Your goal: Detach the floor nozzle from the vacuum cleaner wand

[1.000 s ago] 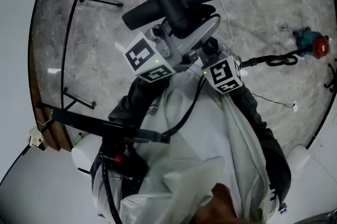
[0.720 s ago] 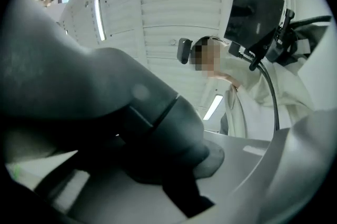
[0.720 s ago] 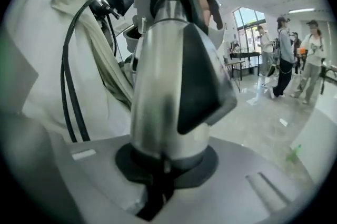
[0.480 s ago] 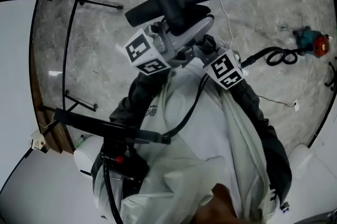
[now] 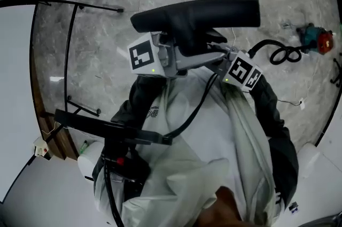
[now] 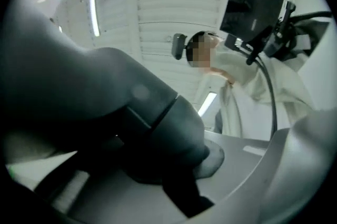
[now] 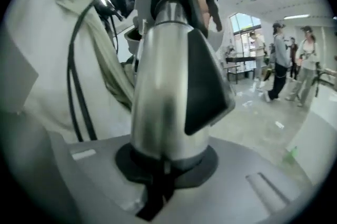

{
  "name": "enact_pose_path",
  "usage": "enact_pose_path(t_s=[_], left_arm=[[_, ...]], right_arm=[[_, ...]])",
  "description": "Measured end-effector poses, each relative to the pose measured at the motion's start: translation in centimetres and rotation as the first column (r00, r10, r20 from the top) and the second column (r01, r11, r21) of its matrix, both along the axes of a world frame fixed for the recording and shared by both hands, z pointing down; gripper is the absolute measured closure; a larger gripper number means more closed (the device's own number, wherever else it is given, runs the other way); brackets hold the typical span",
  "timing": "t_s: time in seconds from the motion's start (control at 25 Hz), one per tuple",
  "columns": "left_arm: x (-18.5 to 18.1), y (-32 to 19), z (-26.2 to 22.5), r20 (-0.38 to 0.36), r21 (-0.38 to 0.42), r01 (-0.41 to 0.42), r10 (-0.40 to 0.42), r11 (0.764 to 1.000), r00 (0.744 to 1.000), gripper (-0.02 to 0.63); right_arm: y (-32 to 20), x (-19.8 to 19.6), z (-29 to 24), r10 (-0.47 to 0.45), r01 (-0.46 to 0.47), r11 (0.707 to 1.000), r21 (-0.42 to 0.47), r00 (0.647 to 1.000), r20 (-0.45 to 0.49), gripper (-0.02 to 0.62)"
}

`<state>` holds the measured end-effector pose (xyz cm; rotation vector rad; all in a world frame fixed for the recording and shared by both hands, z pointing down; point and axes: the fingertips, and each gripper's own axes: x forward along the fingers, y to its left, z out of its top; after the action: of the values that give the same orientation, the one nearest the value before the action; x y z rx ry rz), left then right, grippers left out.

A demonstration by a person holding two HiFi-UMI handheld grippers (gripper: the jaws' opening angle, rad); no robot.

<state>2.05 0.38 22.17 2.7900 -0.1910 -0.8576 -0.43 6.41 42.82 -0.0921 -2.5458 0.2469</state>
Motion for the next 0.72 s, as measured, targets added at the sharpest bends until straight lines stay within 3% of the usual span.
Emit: enact_pose_path(t_s=[0.04,0.12,0.24,0.28,0.36,0.44,0.48,0.52,0.56,0.6,0.72], left_arm=[[0.4,0.8,-0.1,0.001,0.030,-0.050,0.050,0.998,0.999,0.532],[0.5,0.4,-0.3,-0.004,0.026,-0.061,0.061,0.998,0.998,0.532],[0.0,-1.8,0.0,-0.010,-0.054,0.044,-0.044,0.998,0.999,0.531],[-0.1,-2.3,0.1,0.005,-0.080,0.089,-0.089,0.993,0.996,0.531],[0.0,-3.3,0.5,0.059,-0.133,0.203,-0.197,0.970,0.979,0.531],[-0.2,-4.5,1.1,0.126,-0.202,0.333,-0.313,0.921,0.941,0.531],[-0.4,-4.9,1.3,0.155,-0.229,0.385,-0.357,0.894,0.921,0.531],[-0.6,-5.0,1.5,0.177,-0.244,0.415,-0.381,0.876,0.907,0.531],[-0.6,-4.9,1.6,0.186,-0.243,0.422,-0.385,0.873,0.904,0.532],[-0.5,-4.5,1.4,0.181,-0.229,0.406,-0.371,0.884,0.911,0.532],[0.4,-2.0,0.3,0.107,-0.136,0.238,-0.224,0.962,0.969,0.532]], right_arm=[[0.6,0.2,-0.3,-0.042,0.042,0.999,-0.025,0.999,0.012,0.555],[0.3,0.2,-0.3,-0.019,0.019,0.999,-0.033,1.000,0.009,0.555],[-2.0,-0.1,0.3,0.196,-0.194,0.979,0.063,0.980,-0.017,0.557],[-2.9,0.1,0.4,0.284,-0.279,0.952,0.125,0.959,-0.022,0.557],[-4.7,0.8,0.6,0.447,-0.426,0.870,0.248,0.894,-0.028,0.557],[-5.8,1.5,0.6,0.544,-0.507,0.799,0.324,0.839,-0.027,0.557],[-5.9,1.5,0.6,0.561,-0.521,0.784,0.339,0.828,-0.024,0.557],[-5.9,1.3,0.5,0.559,-0.520,0.784,0.340,0.829,-0.022,0.557],[-5.6,1.2,0.6,0.541,-0.505,0.798,0.329,0.841,-0.023,0.557],[-5.0,1.0,0.6,0.505,-0.473,0.826,0.307,0.863,-0.026,0.557],[-2.2,0.4,0.0,0.272,-0.267,0.949,0.168,0.962,-0.003,0.555]])
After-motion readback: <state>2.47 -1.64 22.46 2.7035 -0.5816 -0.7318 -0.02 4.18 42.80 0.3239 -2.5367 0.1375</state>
